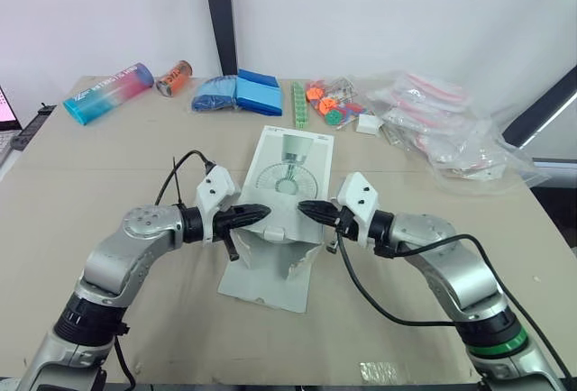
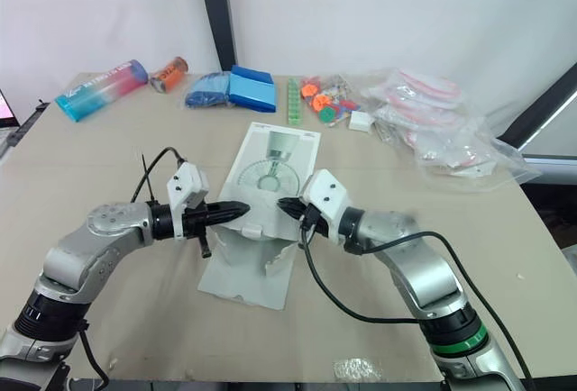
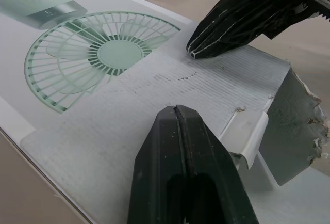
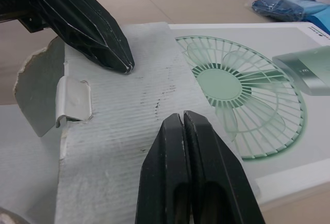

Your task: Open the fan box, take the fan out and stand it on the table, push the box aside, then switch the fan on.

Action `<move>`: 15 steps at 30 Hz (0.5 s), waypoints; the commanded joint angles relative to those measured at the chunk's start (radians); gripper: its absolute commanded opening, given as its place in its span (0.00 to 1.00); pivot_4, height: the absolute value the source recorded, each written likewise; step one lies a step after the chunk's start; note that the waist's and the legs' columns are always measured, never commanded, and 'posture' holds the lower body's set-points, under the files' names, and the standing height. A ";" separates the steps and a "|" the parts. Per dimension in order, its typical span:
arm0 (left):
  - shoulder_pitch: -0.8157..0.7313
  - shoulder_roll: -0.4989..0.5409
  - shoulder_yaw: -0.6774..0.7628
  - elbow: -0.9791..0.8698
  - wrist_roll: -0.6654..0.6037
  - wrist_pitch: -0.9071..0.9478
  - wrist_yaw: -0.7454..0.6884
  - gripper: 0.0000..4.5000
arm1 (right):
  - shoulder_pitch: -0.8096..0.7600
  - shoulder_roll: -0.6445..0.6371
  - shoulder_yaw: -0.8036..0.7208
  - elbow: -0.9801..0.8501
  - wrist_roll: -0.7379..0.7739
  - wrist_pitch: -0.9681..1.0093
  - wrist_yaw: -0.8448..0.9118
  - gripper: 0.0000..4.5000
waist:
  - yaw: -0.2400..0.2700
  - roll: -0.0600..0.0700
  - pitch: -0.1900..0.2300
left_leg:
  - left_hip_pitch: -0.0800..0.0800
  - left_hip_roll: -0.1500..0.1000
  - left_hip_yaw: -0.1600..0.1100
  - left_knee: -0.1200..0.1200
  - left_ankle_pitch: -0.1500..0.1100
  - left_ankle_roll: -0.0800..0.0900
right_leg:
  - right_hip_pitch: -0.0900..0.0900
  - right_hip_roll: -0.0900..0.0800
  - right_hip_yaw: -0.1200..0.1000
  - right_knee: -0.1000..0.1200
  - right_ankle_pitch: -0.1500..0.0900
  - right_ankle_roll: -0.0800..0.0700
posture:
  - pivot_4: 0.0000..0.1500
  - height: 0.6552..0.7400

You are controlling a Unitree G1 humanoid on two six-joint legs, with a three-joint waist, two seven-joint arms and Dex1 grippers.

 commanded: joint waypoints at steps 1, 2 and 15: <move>0.008 -0.015 -0.031 0.023 0.031 0.012 0.022 0.00 | -0.026 -0.021 -0.006 -0.106 0.066 0.046 0.067 0.01 | 0.000 0.000 0.000 | 0.000 0.000 0.000 0.000 0.000 0.000 | 0.000 0.000 0.000 0.000 0.000 0.000 | 1.00 1.00; 0.006 -0.020 -0.032 0.027 0.034 0.010 0.023 0.00 | -0.031 -0.033 0.011 -0.126 0.063 0.065 0.080 0.01 | 0.000 0.000 0.000 | 0.000 0.000 0.000 0.000 0.000 0.000 | 0.000 0.000 0.000 0.000 0.000 0.000 | 1.00 1.00; -0.022 -0.055 -0.036 0.062 0.065 -0.008 0.032 0.00 | -0.022 -0.135 0.149 -0.233 -0.008 0.236 0.114 0.01 | 0.006 0.000 0.000 | 0.000 -0.001 -0.001 0.001 0.000 0.000 | 0.001 -0.001 -0.001 0.000 0.000 0.001 | 1.00 1.00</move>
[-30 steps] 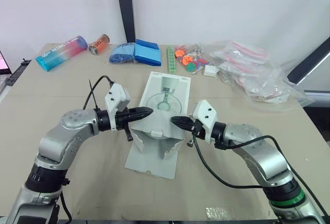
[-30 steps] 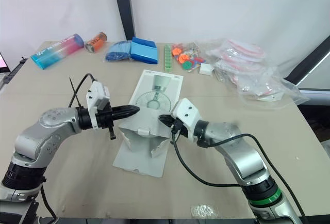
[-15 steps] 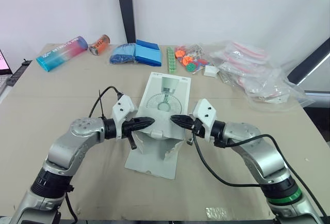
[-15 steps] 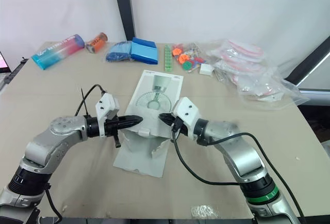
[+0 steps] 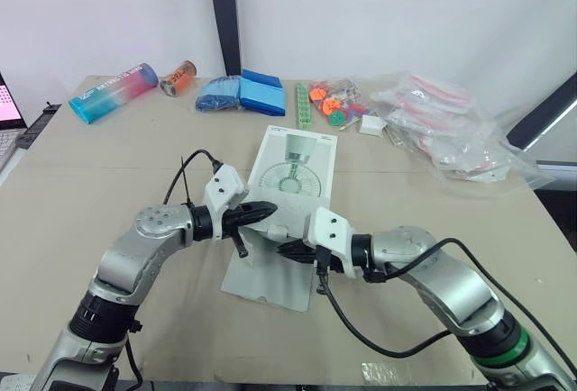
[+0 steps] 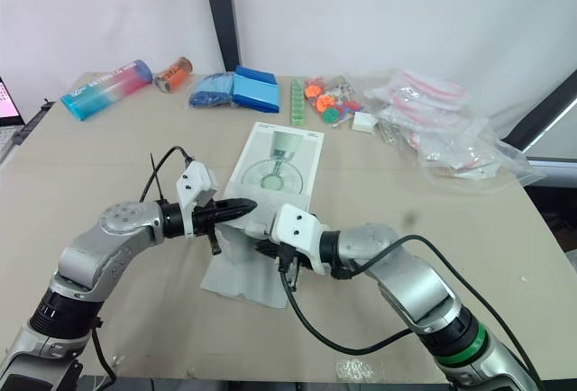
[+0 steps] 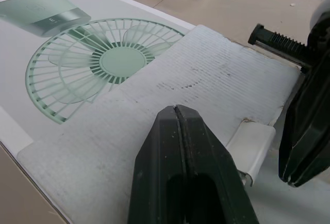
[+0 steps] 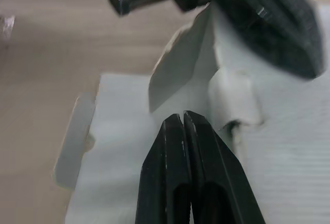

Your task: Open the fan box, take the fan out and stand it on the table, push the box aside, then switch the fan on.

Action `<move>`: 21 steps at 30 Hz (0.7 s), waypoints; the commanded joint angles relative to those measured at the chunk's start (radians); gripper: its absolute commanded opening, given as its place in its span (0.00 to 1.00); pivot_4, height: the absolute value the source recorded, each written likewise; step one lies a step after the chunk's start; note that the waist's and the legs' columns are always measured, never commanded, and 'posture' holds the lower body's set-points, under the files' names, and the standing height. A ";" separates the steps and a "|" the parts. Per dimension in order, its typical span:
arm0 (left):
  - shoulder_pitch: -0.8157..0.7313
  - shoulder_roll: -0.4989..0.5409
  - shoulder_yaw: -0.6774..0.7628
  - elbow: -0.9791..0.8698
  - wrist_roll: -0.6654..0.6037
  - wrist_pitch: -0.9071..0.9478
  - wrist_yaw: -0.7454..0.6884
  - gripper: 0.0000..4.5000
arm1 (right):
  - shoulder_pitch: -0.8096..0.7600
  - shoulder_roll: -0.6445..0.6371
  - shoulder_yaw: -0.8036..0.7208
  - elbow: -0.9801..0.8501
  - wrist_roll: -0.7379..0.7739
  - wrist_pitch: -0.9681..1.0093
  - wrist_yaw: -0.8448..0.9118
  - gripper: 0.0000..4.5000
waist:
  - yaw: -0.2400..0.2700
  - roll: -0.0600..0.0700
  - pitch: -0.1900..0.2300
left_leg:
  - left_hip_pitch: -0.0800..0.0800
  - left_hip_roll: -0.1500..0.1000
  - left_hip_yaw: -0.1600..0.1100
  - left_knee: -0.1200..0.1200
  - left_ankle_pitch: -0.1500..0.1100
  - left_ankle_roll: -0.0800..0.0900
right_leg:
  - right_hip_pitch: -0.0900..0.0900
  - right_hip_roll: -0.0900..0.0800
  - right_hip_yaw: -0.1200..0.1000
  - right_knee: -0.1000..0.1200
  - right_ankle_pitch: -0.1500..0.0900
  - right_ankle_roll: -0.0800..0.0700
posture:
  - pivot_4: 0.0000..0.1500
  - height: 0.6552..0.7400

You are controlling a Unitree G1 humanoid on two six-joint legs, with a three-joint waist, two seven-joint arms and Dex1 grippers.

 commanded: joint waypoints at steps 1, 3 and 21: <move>-0.002 -0.001 -0.016 0.033 0.027 0.010 0.011 0.00 | 0.016 -0.081 -0.051 -0.099 0.046 0.079 0.048 0.01 | 0.002 0.000 0.000 | 0.000 0.000 0.000 0.000 0.000 0.000 | 0.000 0.000 0.000 0.000 0.000 0.000 | 1.00 1.00; -0.004 -0.002 -0.016 0.037 0.028 0.008 0.010 0.00 | 0.034 -0.124 -0.080 -0.132 0.079 0.119 0.069 0.01 | 0.004 0.000 0.000 | 0.000 0.000 -0.001 0.000 0.000 0.000 | 0.000 0.000 -0.001 0.000 0.000 0.000 | 1.00 1.00; -0.046 -0.040 0.006 0.067 0.027 0.001 0.041 0.00 | 0.109 -0.091 -0.161 0.003 -0.088 -0.037 -0.104 0.01 | 0.013 0.000 0.000 | 0.000 0.000 0.000 0.000 0.000 0.000 | 0.000 0.000 0.000 -0.001 -0.001 0.003 | 1.00 1.00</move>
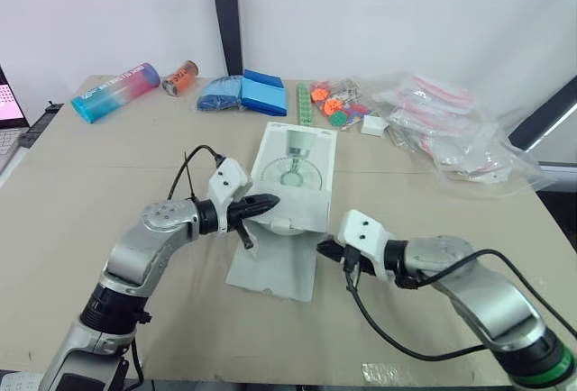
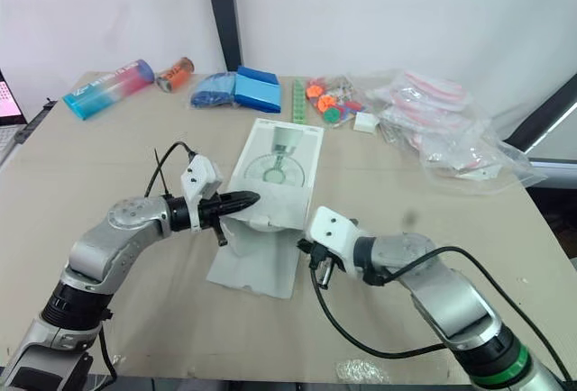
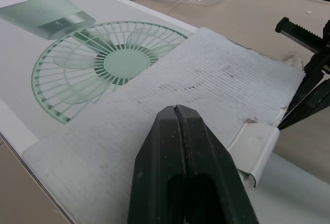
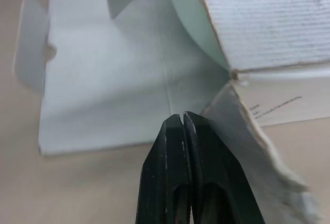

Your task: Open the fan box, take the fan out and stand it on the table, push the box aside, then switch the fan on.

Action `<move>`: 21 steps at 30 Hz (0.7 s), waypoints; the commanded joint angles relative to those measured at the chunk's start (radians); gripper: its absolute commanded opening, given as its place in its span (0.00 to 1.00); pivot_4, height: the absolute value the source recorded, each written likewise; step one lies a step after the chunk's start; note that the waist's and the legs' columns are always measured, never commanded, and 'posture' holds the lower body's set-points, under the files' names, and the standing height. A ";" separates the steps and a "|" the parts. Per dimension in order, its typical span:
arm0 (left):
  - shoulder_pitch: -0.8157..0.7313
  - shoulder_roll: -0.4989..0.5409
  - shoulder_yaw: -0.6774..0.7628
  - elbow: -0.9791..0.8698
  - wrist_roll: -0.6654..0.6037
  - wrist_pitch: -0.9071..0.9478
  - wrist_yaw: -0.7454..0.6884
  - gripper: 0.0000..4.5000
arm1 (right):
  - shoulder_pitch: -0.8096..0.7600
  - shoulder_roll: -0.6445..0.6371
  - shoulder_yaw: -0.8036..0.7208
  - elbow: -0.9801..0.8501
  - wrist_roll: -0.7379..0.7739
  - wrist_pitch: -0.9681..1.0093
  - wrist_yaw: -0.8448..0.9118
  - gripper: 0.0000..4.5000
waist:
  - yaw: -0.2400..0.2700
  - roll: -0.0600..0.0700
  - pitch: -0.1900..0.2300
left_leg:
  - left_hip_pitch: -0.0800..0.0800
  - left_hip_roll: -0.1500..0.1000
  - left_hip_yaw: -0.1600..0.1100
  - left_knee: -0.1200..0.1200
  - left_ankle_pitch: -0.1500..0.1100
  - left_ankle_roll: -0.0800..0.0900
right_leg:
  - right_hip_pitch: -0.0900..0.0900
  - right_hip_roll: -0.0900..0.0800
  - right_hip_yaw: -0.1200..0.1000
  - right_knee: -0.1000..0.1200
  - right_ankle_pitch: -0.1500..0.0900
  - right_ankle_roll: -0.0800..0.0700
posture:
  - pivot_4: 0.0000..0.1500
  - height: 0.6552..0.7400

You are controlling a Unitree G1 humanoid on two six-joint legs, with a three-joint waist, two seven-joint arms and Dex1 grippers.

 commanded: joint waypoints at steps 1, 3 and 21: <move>-0.003 0.002 0.007 0.010 0.007 0.015 0.008 0.00 | -0.021 0.001 -0.041 0.016 -0.033 -0.050 -0.017 0.01 | 0.000 0.000 0.000 | 0.000 0.000 0.000 0.000 0.000 0.000 | 0.000 0.000 0.000 0.000 0.001 -0.001 | 1.00 1.00; -0.003 0.000 0.008 0.008 0.007 0.016 0.011 0.00 | -0.020 0.004 -0.049 0.032 -0.043 -0.069 -0.022 0.01 | 0.000 0.000 0.000 | 0.000 0.000 0.000 0.000 0.000 0.000 | 0.000 0.000 0.000 0.000 0.001 -0.001 | 1.00 1.00; 0.003 -0.014 -0.009 0.004 0.023 0.014 0.033 0.00 | 0.002 -0.017 -0.107 0.124 -0.079 -0.145 -0.001 0.01 | 0.000 0.000 0.000 | 0.000 0.000 0.001 0.000 0.000 0.000 | -0.001 0.000 0.000 0.000 0.001 -0.002 | 1.00 1.00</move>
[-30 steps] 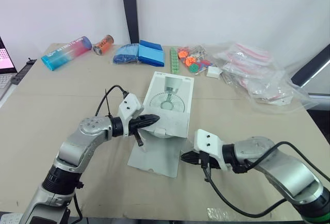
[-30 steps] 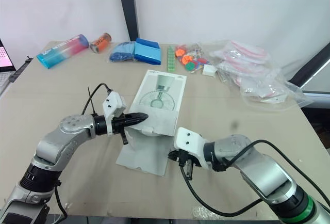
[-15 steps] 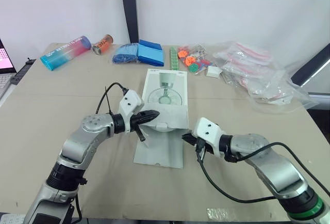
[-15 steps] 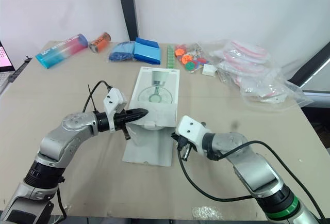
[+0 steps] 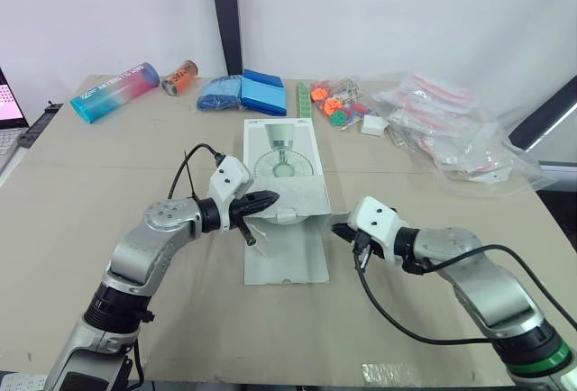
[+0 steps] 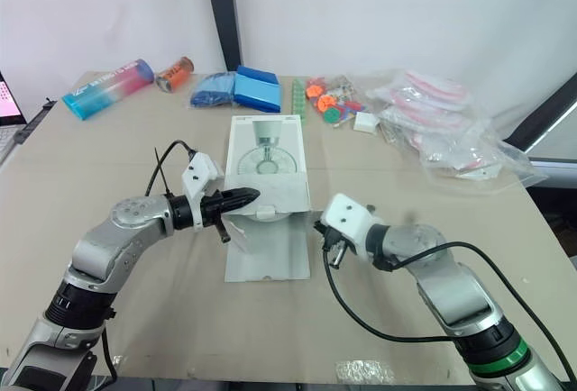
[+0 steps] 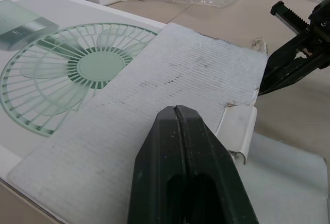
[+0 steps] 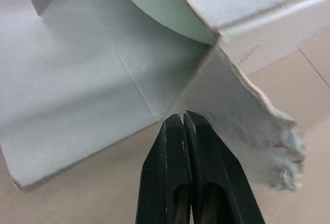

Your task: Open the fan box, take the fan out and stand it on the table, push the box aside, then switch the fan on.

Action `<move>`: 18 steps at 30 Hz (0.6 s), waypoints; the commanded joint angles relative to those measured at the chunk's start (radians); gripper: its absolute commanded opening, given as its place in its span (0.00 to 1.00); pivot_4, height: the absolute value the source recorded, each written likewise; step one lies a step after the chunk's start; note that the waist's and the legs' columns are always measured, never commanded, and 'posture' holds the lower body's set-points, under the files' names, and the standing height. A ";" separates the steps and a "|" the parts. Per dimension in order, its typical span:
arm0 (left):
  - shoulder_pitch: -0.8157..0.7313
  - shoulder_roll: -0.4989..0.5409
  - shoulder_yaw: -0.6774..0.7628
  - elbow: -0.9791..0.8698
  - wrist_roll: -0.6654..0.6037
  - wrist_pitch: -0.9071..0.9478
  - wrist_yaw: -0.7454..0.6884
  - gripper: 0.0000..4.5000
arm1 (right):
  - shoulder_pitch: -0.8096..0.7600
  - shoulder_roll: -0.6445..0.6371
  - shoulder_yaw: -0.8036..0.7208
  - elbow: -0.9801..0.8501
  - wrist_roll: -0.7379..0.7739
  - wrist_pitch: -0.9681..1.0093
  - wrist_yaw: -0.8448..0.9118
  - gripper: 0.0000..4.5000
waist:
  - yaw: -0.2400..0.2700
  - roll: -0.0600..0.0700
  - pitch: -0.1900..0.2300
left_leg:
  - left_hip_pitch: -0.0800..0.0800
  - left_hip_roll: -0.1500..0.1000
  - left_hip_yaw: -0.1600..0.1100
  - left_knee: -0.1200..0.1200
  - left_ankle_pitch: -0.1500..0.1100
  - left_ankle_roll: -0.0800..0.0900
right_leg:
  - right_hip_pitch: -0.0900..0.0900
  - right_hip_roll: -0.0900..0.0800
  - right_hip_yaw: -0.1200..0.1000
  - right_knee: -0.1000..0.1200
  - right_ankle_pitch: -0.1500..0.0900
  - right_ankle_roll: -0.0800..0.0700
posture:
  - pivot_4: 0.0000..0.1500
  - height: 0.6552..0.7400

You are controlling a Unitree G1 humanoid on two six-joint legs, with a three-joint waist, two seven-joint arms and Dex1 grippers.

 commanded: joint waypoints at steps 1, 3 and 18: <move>0.005 0.002 -0.010 0.005 0.014 0.003 -0.002 0.00 | -0.007 -0.004 -0.043 -0.006 -0.008 -0.025 0.001 0.01 | 0.000 0.000 0.000 | 0.000 0.000 0.000 0.000 0.000 0.000 | 0.000 0.000 0.000 0.000 0.000 0.000 | 1.00 1.00; 0.004 -0.001 -0.012 0.005 0.016 0.003 -0.002 0.00 | -0.012 0.000 -0.042 0.004 -0.016 -0.036 0.001 0.01 | 0.000 0.000 0.000 | 0.000 0.000 0.000 0.000 0.000 0.000 | 0.000 0.000 0.000 0.000 0.000 0.000 | 1.00 1.00; 0.007 -0.007 -0.026 -0.005 0.019 0.004 0.000 0.00 | -0.048 0.101 0.006 0.060 -0.085 -0.129 -0.022 0.01 | 0.000 0.000 0.000 | 0.000 0.000 0.000 0.000 0.000 0.000 | 0.000 0.000 0.000 0.000 0.000 0.000 | 1.00 1.00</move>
